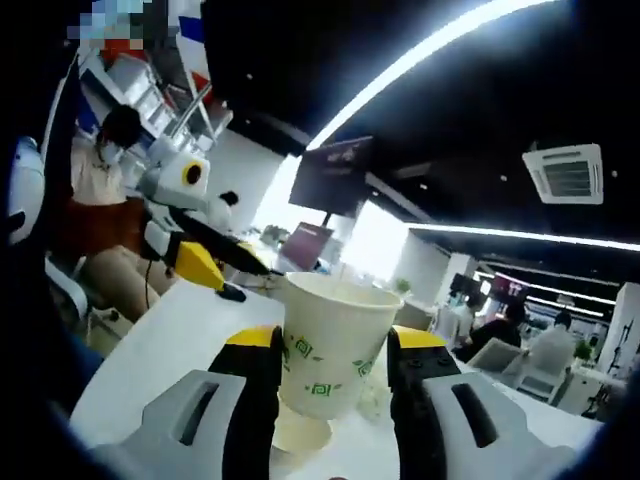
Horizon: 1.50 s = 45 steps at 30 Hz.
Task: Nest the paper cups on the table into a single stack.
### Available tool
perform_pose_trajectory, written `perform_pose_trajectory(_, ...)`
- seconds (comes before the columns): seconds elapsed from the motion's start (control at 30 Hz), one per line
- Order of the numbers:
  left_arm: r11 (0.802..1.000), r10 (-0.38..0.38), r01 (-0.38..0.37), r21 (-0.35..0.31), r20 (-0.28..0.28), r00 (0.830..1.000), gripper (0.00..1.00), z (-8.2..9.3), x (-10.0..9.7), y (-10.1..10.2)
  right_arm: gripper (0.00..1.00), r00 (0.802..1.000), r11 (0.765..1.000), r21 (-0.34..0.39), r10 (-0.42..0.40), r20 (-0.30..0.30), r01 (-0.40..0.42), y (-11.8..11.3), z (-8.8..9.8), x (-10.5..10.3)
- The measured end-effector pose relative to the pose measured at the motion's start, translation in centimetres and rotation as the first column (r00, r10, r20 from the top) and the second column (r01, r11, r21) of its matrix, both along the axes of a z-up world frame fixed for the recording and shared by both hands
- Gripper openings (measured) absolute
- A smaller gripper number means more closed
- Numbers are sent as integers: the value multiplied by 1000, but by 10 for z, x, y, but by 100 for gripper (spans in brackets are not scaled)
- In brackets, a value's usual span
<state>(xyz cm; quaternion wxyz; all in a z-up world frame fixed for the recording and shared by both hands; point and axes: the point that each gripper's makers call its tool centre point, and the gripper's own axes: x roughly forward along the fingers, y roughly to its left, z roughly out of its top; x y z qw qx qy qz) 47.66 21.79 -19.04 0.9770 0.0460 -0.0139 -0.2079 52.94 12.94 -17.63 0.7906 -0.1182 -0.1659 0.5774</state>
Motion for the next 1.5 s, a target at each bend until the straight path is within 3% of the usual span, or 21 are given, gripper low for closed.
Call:
perform_pose_trajectory(0.2,999,43,-44,-27,-20,999,48,-11,2,11,44,995,998,45,41,-87,-37,0,-11,4)
perform_pose_trajectory(0.27,998,52,-53,-45,-17,998,47,-12,4,13,44,995,998,52,36,-88,-32,-2,-14,5)
perform_pose_trajectory(0.33,996,62,-63,-58,-18,998,46,-14,7,15,44,991,997,79,27,-130,-17,-6,-19,10)
perform_pose_trajectory(0.5,995,73,-75,-64,-39,997,45,-22,10,17,44,990,997,76,-2,-138,12,-5,-25,17)
perform_pose_trajectory(0.77,993,89,-94,-68,-73,993,44,-37,10,22,44,990,998,59,9,-140,-1,0,-32,14)
perform_pose_trajectory(1.23,994,100,-105,-42,-102,990,45,-50,12,25,44,987,1000,22,15,-161,-12,4,-45,13)
perform_pose_trajectory(1.3,994,101,-106,-37,-127,987,53,-56,13,26,44,986,1000,20,18,-166,-15,4,-47,12)
perform_pose_trajectory(1.33,994,95,-102,-39,-167,981,59,-63,12,25,44,985,1000,17,20,-170,-18,4,-48,12)
perform_pose_trajectory(1.4,995,78,-88,-50,-184,980,76,-67,13,23,44,985,1000,6,22,-172,-21,5,-51,11)
perform_pose_trajectory(1.5,998,51,-56,-16,-228,972,88,-77,8,17,44,984,999,-6,31,-175,-33,7,-53,9)
